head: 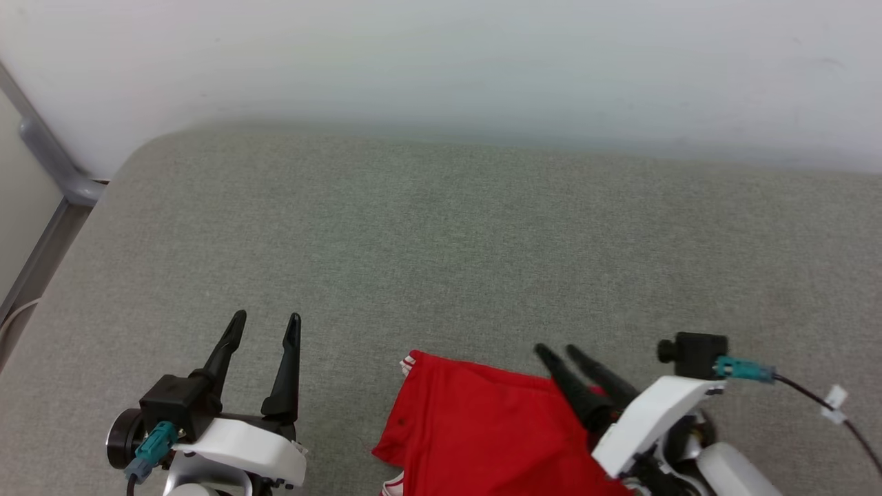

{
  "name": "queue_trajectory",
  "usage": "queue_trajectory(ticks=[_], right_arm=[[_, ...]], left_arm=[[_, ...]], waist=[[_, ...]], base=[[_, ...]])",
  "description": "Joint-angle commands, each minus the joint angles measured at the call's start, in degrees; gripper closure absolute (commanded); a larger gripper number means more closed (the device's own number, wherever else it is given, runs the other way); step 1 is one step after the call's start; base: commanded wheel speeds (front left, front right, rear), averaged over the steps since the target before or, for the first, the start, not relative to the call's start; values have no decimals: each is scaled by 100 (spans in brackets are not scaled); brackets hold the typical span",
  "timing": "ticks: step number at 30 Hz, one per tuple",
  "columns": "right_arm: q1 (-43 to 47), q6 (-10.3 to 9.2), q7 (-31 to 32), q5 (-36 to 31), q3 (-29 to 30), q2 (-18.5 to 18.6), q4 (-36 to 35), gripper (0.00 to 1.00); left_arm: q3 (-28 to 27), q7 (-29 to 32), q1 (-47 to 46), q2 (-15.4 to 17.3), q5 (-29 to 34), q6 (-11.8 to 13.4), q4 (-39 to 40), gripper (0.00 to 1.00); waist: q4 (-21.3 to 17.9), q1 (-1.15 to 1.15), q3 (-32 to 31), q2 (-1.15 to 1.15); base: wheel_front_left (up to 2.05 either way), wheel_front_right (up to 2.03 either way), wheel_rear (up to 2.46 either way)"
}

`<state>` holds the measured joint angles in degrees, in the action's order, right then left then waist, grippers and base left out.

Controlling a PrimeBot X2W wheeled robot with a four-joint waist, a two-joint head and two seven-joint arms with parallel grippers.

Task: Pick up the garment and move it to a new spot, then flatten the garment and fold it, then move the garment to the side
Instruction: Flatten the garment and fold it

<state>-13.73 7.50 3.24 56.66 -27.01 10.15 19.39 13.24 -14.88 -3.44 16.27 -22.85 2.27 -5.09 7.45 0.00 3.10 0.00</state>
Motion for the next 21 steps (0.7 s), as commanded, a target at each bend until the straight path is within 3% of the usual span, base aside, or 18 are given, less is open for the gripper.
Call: queue_trajectory(ticks=[1, 10, 15, 21], right_arm=[[4, -3, -129, -257, 120, 81, 70, 0], [459, -3, -735, -2842, 1789, 31, -68, 0], [821, -3, -745, -4228, 2674, -270, -900, 0], [1293, -3, -493, -5078, 2992, -570, -2029, 0]], left_arm=[[-9, -28, 54, 15, 49, 33, -2, 0], [-59, -32, 175, 78, 88, 116, 51, 0], [-94, -34, 247, 116, 107, 170, 51, 0], [-100, -37, 302, 115, 132, 183, 14, 0]], waist=[[-43, 0, -16, 0], [-331, 0, -141, 0], [-454, 0, -250, 0], [-500, 0, -328, 0]], base=[[0, 0, 0], [0, 0, 0], [0, 0, 0], [0, 0, 0]])
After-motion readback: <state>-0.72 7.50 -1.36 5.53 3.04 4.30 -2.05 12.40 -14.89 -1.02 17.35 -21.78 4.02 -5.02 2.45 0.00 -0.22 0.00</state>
